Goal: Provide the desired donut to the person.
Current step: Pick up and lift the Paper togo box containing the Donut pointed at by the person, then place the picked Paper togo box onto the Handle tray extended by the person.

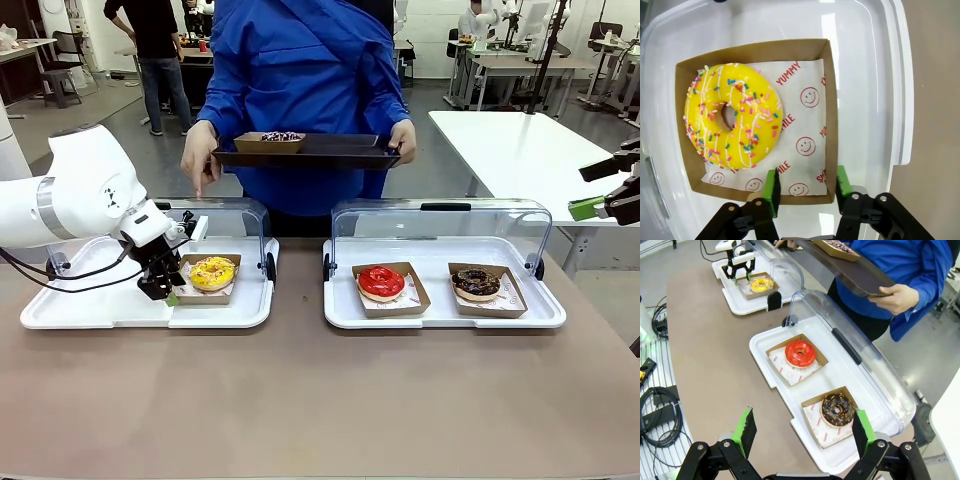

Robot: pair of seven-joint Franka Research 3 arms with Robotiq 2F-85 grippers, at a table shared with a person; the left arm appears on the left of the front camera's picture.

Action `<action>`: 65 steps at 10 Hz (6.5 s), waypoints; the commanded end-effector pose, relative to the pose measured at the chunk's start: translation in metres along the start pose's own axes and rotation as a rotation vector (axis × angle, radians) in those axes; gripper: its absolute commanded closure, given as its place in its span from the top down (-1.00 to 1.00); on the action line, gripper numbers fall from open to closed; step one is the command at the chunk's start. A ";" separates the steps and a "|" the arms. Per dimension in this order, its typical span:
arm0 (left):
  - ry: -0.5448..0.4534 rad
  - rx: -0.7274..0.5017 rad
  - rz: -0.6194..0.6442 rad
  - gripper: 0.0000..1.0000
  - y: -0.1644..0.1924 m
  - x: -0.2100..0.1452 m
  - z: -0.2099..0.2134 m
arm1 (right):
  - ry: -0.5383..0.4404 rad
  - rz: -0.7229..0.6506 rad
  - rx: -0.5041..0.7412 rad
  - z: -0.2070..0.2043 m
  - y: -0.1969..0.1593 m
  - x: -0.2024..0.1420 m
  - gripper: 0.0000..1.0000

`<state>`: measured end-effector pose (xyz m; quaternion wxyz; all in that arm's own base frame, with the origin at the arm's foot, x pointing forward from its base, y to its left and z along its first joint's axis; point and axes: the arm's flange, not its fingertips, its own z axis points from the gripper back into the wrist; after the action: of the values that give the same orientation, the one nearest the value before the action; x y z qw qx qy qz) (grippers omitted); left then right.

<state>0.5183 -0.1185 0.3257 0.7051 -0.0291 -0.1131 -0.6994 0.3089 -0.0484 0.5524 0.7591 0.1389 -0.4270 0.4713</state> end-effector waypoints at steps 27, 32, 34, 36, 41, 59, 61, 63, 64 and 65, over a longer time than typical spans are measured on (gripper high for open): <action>-0.012 0.250 -0.222 -1.00 -0.163 -0.006 0.273 | -0.019 0.009 0.014 -0.003 0.000 -0.001 1.00; -0.012 0.250 -0.222 -1.00 -0.163 -0.006 0.273 | -0.019 0.009 0.014 -0.003 0.000 -0.001 1.00; -0.012 0.250 -0.222 -1.00 -0.163 -0.006 0.273 | -0.019 0.009 0.014 -0.003 0.000 -0.001 1.00; -0.012 0.250 -0.222 -1.00 -0.163 -0.006 0.273 | -0.019 0.009 0.014 -0.003 0.000 -0.001 1.00; -0.012 0.250 -0.222 -1.00 -0.163 -0.006 0.273 | -0.019 0.009 0.014 -0.003 0.000 -0.001 1.00; -0.043 0.250 -0.278 -0.96 -0.108 0.065 0.306 | -0.019 0.009 0.014 -0.003 0.000 -0.001 1.00; -0.085 0.204 -0.309 -0.96 -0.067 0.130 0.316 | -0.019 0.009 0.014 -0.003 0.000 -0.001 1.00; -0.084 0.178 -0.308 -0.96 -0.021 0.188 0.298 | -0.019 0.009 0.014 -0.003 0.000 -0.001 1.00; -0.092 0.177 -0.274 -0.96 0.005 0.216 0.279 | -0.019 0.009 0.014 -0.003 0.000 -0.001 1.00; -0.101 0.147 -0.272 -0.96 0.025 0.240 0.261 | -0.019 0.009 0.014 -0.003 0.000 -0.001 1.00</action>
<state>0.4905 -0.2863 0.6201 0.5822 0.0085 -0.2104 -0.7853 0.3088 -0.0483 0.5525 0.7592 0.1388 -0.4265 0.4716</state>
